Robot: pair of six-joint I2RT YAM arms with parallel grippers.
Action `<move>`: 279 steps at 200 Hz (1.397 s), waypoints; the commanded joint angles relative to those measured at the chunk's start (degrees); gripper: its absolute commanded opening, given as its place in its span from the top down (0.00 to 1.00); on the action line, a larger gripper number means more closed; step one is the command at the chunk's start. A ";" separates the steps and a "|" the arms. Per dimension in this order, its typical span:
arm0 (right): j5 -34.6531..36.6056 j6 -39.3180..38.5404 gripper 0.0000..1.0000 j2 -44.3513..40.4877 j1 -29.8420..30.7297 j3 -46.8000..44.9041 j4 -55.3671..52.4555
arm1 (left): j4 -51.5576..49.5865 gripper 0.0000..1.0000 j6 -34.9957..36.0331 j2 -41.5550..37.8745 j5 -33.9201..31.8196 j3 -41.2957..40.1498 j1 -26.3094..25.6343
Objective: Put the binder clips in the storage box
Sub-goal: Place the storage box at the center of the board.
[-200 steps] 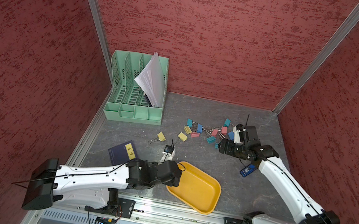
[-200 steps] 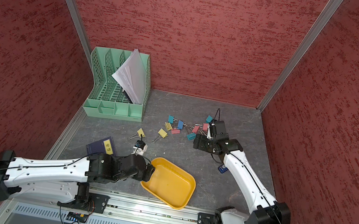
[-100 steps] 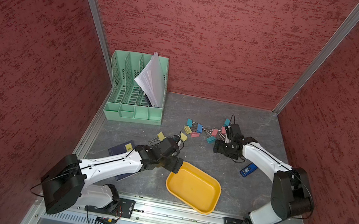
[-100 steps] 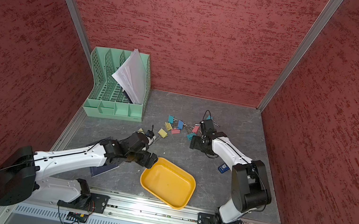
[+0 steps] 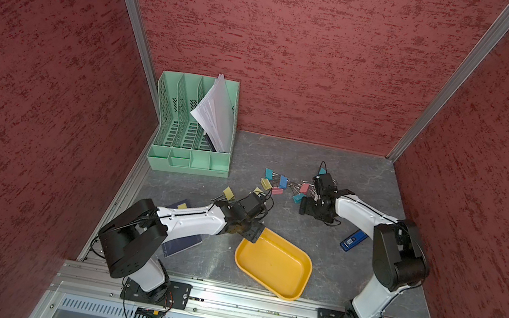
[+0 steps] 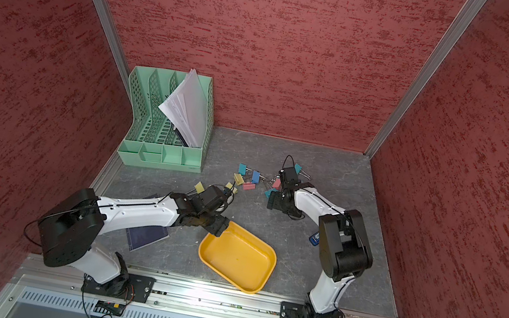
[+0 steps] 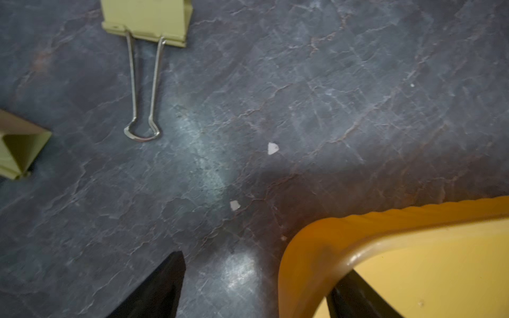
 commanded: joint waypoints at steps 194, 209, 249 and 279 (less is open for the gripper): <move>5.70 -1.89 0.32 8.23 -0.19 4.95 1.10 | -8.76 0.32 -42.96 -7.35 -10.29 -8.10 -20.70; 5.97 -1.95 0.33 8.31 -0.21 4.86 1.16 | -7.42 0.31 -44.08 -7.24 -9.23 -7.62 -22.29; 6.03 -2.06 0.39 8.76 -0.25 4.42 1.99 | -8.43 0.26 -45.42 -5.20 -9.32 -5.28 -24.72; 6.28 -2.46 0.44 8.66 -0.13 4.19 2.21 | -11.66 0.17 -45.58 -7.14 -10.97 -4.83 -24.63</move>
